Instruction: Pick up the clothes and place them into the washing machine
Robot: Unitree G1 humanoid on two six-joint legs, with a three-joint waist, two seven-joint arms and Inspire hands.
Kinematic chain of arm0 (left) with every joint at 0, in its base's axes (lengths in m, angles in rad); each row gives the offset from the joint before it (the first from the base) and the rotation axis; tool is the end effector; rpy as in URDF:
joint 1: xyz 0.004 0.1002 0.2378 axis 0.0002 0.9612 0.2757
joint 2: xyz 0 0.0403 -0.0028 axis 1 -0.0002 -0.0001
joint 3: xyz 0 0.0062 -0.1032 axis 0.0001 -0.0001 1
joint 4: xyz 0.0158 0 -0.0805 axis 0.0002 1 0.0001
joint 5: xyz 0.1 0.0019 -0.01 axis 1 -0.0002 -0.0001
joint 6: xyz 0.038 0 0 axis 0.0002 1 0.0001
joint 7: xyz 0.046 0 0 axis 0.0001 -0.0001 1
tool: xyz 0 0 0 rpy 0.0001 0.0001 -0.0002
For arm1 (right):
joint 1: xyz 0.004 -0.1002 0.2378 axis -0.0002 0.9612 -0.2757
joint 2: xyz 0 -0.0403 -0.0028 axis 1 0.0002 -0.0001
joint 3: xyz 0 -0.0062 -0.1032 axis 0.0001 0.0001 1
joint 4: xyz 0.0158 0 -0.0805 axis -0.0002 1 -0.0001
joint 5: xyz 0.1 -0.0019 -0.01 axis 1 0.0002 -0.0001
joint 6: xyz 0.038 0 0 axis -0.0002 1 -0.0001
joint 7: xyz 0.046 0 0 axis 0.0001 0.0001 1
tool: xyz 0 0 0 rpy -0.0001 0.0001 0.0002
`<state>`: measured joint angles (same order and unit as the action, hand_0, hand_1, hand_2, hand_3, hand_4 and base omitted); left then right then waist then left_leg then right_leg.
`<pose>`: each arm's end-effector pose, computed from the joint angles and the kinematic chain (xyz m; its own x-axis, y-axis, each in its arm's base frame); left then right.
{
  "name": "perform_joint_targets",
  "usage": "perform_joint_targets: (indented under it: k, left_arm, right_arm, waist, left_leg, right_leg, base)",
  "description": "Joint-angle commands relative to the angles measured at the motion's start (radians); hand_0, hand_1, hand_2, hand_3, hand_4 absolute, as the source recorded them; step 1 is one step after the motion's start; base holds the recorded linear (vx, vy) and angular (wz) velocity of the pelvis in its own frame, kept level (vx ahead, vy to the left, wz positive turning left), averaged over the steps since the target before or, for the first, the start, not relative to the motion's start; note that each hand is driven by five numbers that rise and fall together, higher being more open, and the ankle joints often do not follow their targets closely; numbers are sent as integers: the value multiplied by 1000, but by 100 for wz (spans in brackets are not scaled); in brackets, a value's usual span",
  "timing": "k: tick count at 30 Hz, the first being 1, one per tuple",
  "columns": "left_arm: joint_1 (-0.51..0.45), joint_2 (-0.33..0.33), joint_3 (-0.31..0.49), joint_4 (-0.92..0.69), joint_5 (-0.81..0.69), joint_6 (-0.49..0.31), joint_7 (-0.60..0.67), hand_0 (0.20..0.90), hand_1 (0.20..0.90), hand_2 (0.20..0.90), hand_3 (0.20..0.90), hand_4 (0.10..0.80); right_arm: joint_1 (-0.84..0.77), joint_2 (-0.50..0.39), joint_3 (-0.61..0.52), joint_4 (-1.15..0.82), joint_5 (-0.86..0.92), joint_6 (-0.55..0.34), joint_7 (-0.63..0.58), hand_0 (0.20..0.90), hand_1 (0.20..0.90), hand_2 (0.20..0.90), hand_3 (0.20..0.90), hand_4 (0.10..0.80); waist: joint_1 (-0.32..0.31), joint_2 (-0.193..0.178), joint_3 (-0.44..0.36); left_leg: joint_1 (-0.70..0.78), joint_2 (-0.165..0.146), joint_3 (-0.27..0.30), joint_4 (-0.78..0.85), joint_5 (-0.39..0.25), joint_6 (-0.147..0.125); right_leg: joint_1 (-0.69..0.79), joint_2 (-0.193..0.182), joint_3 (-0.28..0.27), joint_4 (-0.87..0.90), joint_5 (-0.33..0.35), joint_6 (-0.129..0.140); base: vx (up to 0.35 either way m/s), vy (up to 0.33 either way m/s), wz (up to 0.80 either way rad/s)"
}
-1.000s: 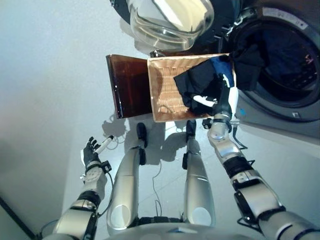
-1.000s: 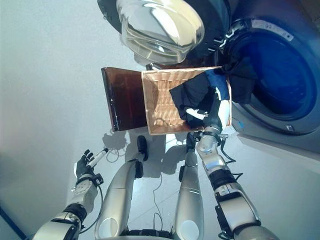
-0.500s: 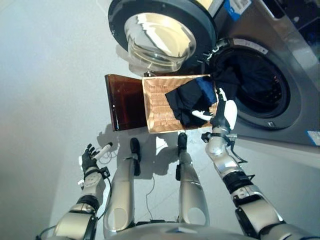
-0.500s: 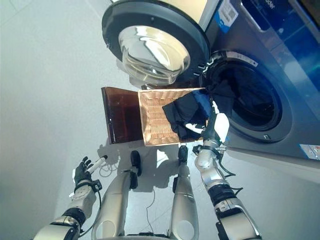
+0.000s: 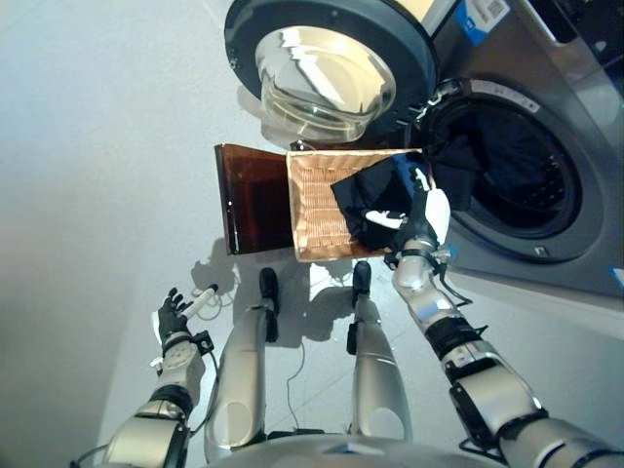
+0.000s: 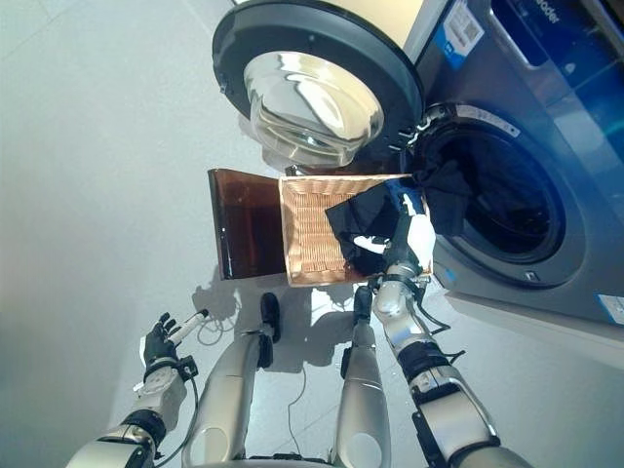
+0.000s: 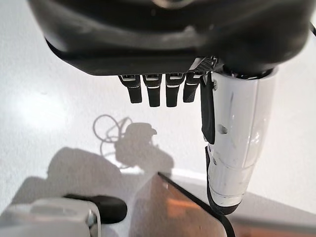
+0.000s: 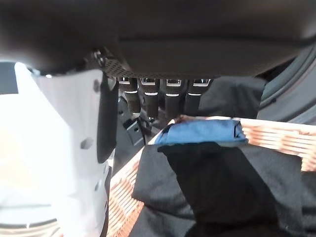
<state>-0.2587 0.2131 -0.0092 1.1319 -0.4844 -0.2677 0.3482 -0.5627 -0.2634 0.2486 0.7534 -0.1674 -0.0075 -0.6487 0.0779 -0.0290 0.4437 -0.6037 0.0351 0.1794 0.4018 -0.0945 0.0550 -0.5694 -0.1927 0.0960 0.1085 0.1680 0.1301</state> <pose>0.1876 0.2169 -0.0681 0.6395 0.5334 -0.5536 -0.5874 0.8036 0.0959 0.2980 -0.1620 0.0426 0.9129 -0.3878 0.1272 0.3886 0.7307 -0.5613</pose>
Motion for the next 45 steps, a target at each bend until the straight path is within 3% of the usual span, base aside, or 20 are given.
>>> perform_joint_targets:
  k: [1, 11, 20, 45]
  left_arm:
    - [48, 37, 7, 22, -4, -21, 20, 900, 900, 900, 900, 800]
    - [36, 42, -28, -32, -49, -41, 6, 900, 900, 900, 900, 800]
    - [12, 67, -84, -121, -113, -63, -21, 900, 900, 900, 900, 800]
    - [6, 91, -124, -180, -187, -71, -71, 900, 900, 900, 900, 800]
  right_arm:
    - [-73, -76, 1, -66, 12, -21, -6, 900, 900, 900, 900, 800]
    - [-180, -94, 20, 80, 71, 0, 7, 900, 900, 900, 900, 800]
    - [-378, -113, 66, 317, 155, 12, 57, 900, 900, 900, 900, 800]
    - [-680, -251, 137, 653, 224, 48, 181, 900, 900, 900, 900, 800]
  waist:
    - [26, 68, -7]
    - [44, 107, 32]
    - [70, 157, 76]
    - [110, 208, 76]
  left_leg:
    - [47, -17, -61, -198, 114, -69]
    - [1, -34, -71, -199, 131, -69]
    - [-76, -52, -83, -203, 155, -71]
    - [-186, -68, -92, -232, 187, -68]
  right_leg:
    - [24, 17, -23, 87, -78, -14]
    - [-16, 3, -29, 93, -69, -13]
    - [-91, -12, -36, 111, -54, -12]
    - [-221, -21, -36, 141, -46, -14]
  base:
    - [0, 0, 0]
    - [-10, 1, 7]
    - [-22, 23, 14]
    - [-5, 13, 4]
